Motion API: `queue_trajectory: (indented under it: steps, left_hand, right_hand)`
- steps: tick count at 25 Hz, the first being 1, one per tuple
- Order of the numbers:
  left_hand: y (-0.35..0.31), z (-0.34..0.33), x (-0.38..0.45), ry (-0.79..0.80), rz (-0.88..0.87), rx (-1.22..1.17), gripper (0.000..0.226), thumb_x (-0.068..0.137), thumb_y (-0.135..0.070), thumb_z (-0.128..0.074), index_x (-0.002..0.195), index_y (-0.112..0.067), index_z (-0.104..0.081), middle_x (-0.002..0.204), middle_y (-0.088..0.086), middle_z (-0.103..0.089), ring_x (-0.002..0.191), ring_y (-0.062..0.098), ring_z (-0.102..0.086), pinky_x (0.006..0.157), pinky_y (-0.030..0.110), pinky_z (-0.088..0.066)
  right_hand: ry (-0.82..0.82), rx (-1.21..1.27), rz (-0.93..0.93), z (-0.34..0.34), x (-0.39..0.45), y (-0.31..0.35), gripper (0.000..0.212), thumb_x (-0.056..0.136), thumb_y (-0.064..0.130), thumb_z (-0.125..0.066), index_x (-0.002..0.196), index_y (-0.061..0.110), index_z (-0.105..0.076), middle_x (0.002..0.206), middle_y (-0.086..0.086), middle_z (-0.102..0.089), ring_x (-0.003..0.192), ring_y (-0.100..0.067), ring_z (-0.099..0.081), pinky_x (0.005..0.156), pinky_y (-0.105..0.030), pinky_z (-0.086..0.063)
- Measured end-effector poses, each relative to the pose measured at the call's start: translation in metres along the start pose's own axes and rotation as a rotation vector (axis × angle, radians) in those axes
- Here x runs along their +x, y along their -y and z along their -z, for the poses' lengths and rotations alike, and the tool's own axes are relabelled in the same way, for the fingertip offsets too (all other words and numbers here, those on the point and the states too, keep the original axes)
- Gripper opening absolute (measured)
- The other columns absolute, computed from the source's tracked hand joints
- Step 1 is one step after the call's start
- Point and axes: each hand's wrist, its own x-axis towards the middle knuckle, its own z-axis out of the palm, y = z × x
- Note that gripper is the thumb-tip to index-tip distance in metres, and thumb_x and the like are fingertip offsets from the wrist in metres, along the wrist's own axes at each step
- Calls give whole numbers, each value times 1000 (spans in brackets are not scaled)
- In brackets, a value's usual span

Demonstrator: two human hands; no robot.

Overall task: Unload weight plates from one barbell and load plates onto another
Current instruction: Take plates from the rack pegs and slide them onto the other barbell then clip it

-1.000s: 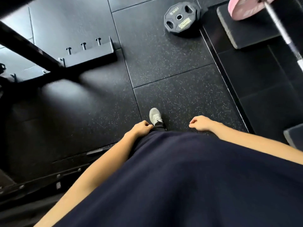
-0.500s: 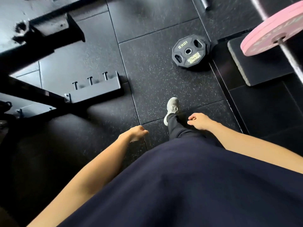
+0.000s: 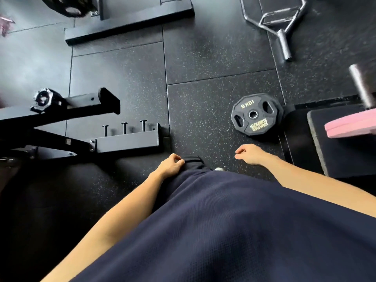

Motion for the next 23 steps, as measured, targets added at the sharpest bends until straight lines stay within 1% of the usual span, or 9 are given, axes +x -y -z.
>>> queue_trajectory:
  steps: [3,5,7,9,11,13,16,18,23]
  left_hand:
    - [-26,36,47,22,35,-4,42,98,-41,-44,126,-10,-52,134,12,-57,124,28,-52,94,31,-37]
    - [-42,61,80,63,31,28,44,99,-42,-40,124,-7,-53,134,14,-56,123,29,-52,91,31,-37]
    - [-63,100,123,92,23,39,47,101,-42,-37,124,-5,-53,134,15,-56,123,30,-52,91,30,-37]
    - [-87,149,163,111,3,68,47,100,-42,-39,124,-5,-55,135,14,-56,123,29,-52,94,31,-38]
    - [-111,209,202,94,-7,93,46,98,-42,-43,125,-7,-55,135,14,-56,123,29,-53,95,32,-40]
    - [-131,268,238,52,-19,110,43,97,-41,-47,123,-7,-57,132,14,-58,120,29,-54,93,31,-41]
    - [-157,339,275,-5,-40,99,43,97,-40,-50,123,-7,-57,129,14,-61,118,29,-56,91,31,-42]
    - [-174,382,305,-37,-52,92,41,97,-40,-51,122,-7,-58,127,15,-62,115,29,-57,90,32,-43]
    - [-200,465,380,-52,3,-3,39,96,-39,-52,120,-9,-58,125,13,-63,113,29,-58,90,33,-43]
  right_hand:
    - [45,-44,-4,45,50,34,30,90,29,-64,116,14,-63,103,-7,-66,81,-20,-58,78,-32,-45]
    - [66,-94,11,71,83,59,33,91,30,-63,120,14,-61,112,-6,-63,91,-21,-58,83,-32,-46]
    - [70,-124,15,104,122,92,34,92,31,-61,122,15,-60,118,-6,-61,99,-22,-58,88,-33,-46]
    - [63,-151,1,140,160,124,34,93,30,-59,122,14,-60,117,-5,-61,96,-22,-57,85,-32,-45]
    - [29,-155,-11,182,196,162,32,92,30,-60,120,15,-61,116,-4,-63,94,-21,-56,80,-30,-43]
    - [-23,-129,-4,224,226,204,30,90,29,-62,117,15,-63,117,-5,-64,95,-21,-56,80,-29,-42]
    - [-86,-59,14,273,267,253,31,88,25,-65,116,13,-65,119,-7,-65,103,-25,-58,86,-30,-42]
    - [-70,-65,13,302,300,289,32,88,25,-65,118,12,-64,122,-9,-63,110,-27,-57,91,-31,-42]
    - [4,-179,68,371,398,376,33,90,25,-64,120,11,-62,121,-9,-63,111,-28,-57,92,-32,-42]
